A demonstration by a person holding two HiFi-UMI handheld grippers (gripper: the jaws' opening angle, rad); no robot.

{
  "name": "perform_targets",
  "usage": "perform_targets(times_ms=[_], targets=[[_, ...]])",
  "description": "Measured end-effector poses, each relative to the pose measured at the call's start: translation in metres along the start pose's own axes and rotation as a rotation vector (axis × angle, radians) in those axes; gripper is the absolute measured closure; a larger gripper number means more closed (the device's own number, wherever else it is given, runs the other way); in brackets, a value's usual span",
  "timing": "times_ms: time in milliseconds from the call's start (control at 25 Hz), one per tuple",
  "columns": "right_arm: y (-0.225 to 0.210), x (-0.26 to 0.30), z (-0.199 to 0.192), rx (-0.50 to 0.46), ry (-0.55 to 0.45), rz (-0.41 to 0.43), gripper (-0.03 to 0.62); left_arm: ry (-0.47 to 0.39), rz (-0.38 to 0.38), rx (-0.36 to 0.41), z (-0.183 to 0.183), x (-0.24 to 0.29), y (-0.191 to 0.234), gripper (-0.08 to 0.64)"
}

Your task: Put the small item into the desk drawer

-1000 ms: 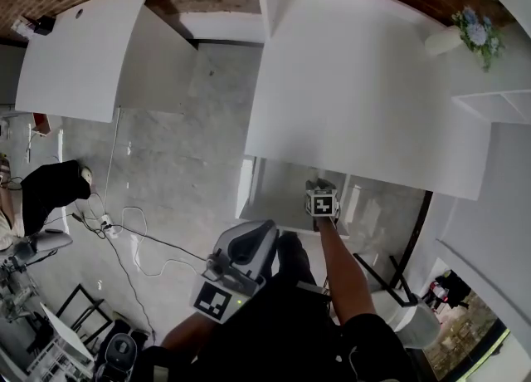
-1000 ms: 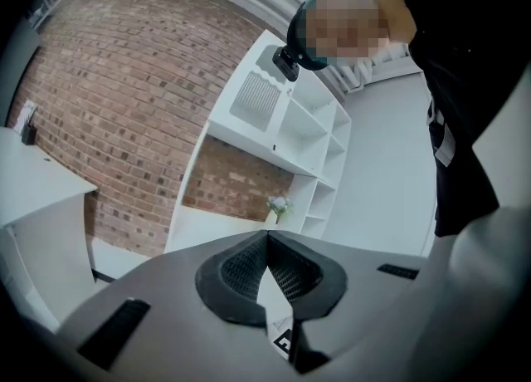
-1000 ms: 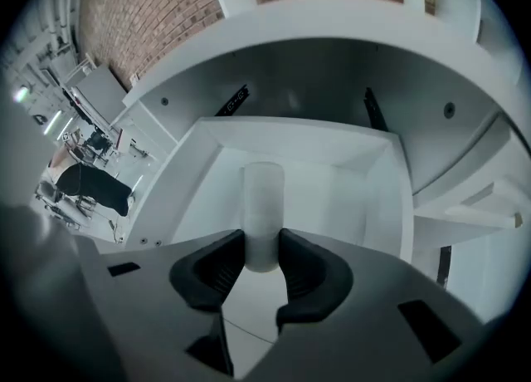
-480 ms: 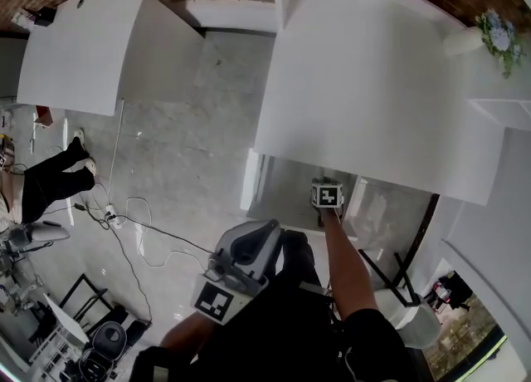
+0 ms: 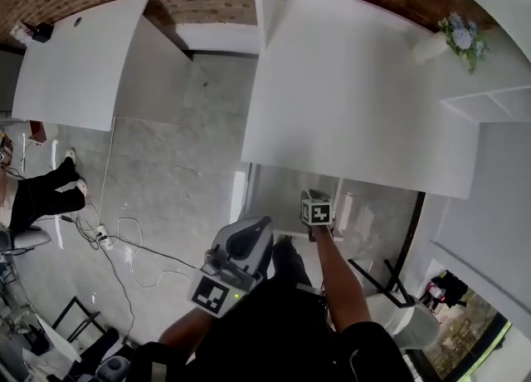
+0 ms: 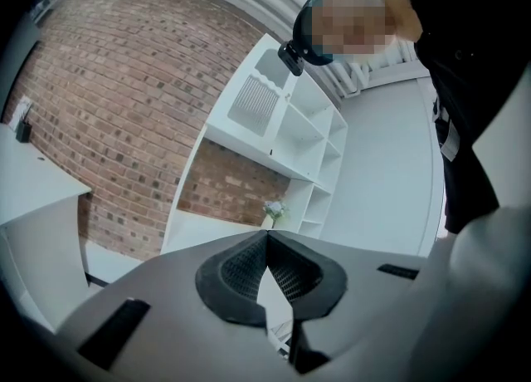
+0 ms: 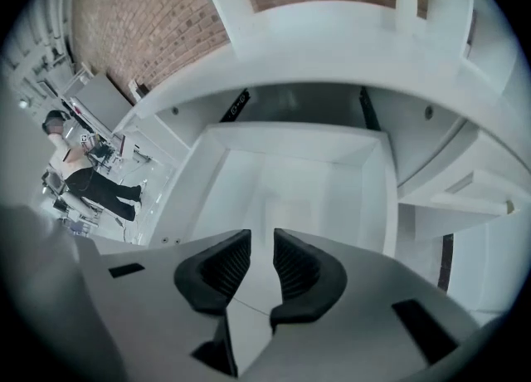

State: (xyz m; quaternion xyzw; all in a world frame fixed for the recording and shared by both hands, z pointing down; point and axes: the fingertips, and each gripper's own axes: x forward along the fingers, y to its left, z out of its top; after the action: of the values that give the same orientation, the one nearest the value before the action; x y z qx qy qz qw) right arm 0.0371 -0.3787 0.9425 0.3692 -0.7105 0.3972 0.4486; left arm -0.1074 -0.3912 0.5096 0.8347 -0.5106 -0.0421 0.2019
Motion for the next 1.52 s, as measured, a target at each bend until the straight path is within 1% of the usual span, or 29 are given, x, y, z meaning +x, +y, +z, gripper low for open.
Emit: perform_targets(times_ms=[80, 200, 320, 400, 520, 600, 680, 800, 920, 1040, 1280, 1400, 1520], targets=[[0.006, -0.029, 0.008, -0.001, -0.066, 0.009, 0.528, -0.02, -0.003, 0.01, 0.008, -0.005, -0.007, 0.537], [0.017, -0.087, 0.027, 0.014, -0.207, 0.047, 0.557, -0.052, -0.009, 0.032, 0.021, -0.014, -0.025, 0.537], [0.028, -0.172, 0.052, -0.001, -0.39, 0.052, 0.577, -0.065, -0.018, 0.058, 0.028, -0.02, -0.05, 0.537], [0.035, -0.233, 0.071, -0.03, -0.521, 0.043, 0.577, -0.081, -0.024, 0.076, 0.035, -0.023, -0.066, 0.537], [0.053, -0.321, 0.099, -0.075, -0.72, 0.03, 0.578, -0.119, -0.025, 0.104, 0.047, -0.029, -0.079, 0.537], [0.069, -0.377, 0.106, -0.099, -0.828, 0.03, 0.578, -0.136, -0.025, 0.126, 0.051, -0.038, -0.087, 0.537], [0.086, -0.424, 0.104, -0.126, -0.911, 0.036, 0.578, -0.145, -0.033, 0.155, 0.052, -0.046, -0.096, 0.537], [0.107, -0.474, 0.096, -0.159, -1.017, 0.05, 0.578, -0.149, -0.031, 0.163, 0.05, -0.054, -0.106, 0.537], [0.114, -0.494, 0.086, -0.171, -1.059, 0.059, 0.578, -0.147, -0.017, 0.149, 0.044, -0.06, -0.113, 0.537], [0.114, -0.498, 0.08, -0.188, -1.066, 0.059, 0.578, -0.153, -0.022, 0.154, 0.042, -0.064, -0.122, 0.537], [0.115, -0.506, 0.079, -0.205, -1.087, 0.056, 0.578, -0.141, -0.019, 0.164, 0.037, -0.068, -0.129, 0.537], [0.116, -0.507, 0.078, -0.211, -1.087, 0.056, 0.578, -0.151, -0.023, 0.175, 0.038, -0.07, -0.132, 0.537], [0.117, -0.506, 0.076, -0.221, -1.082, 0.061, 0.578, -0.151, -0.014, 0.158, 0.038, -0.07, -0.133, 0.537]])
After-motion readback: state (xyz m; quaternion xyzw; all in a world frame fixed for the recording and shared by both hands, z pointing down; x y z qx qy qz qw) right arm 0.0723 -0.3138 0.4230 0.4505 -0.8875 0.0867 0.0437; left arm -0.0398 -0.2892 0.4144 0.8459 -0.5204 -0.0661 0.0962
